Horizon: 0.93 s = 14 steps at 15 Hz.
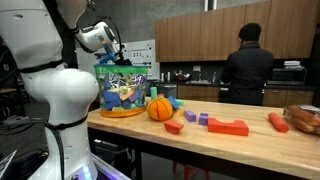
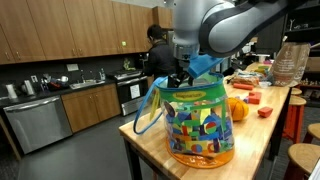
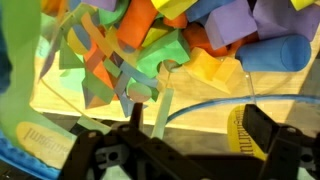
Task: Remove a light orange block from the clear bag and put it on the table
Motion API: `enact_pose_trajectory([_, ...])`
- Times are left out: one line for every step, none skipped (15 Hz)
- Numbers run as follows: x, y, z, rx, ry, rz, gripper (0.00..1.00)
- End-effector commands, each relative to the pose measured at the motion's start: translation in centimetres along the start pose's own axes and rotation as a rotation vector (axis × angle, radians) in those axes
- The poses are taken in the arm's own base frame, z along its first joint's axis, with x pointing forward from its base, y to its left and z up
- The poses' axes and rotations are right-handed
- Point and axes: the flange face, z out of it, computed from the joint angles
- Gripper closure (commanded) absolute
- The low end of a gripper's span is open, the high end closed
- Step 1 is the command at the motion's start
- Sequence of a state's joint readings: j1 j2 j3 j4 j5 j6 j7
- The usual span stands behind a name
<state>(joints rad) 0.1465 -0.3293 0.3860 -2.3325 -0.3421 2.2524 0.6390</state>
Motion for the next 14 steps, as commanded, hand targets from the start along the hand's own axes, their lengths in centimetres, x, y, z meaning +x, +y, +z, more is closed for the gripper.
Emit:
enact_pose_trajectory([0.5, 0.0, 0.3, -0.006, -0.015, 0.001, 0.0])
enact_pose_trajectory([0.7, -0.1, 0.5, -0.003, -0.019, -0.003, 0.0])
enact_pose_trajectory([0.9, -0.3, 0.7, 0.001, -0.027, -0.01, 0.0])
enact_pose_trajectory([0.9, -0.5, 0.9, 0.007, -0.039, -0.022, 0.0])
enact_pose_trajectory([1.0, -1.0, 1.3, 0.019, -0.05, -0.032, 0.0])
enact_pose_trajectory([1.1, -1.3, 1.7, 0.027, -0.056, -0.039, 0.0])
enact_pose_trajectory([1.4, -1.7, 2.1, 0.037, -0.058, -0.044, 0.0])
enact_pose_trajectory([1.5, -2.1, 2.4, 0.047, -0.066, -0.051, 0.0])
enact_pose_trajectory([1.6, -2.4, 2.8, 0.056, -0.074, -0.054, 0.0])
enact_pose_trajectory([1.7, -2.7, 3.0, 0.062, -0.081, -0.058, 0.0])
enact_pose_trajectory([1.7, -2.9, 3.3, 0.066, -0.093, -0.063, 0.0])
enact_pose_trajectory([1.7, -3.1, 3.5, 0.071, -0.105, -0.069, 0.0])
enact_pose_trajectory([1.6, -3.2, 3.8, 0.073, -0.126, -0.077, 0.0])
enact_pose_trajectory([1.5, -3.4, 4.0, 0.086, -0.152, -0.091, 0.0])
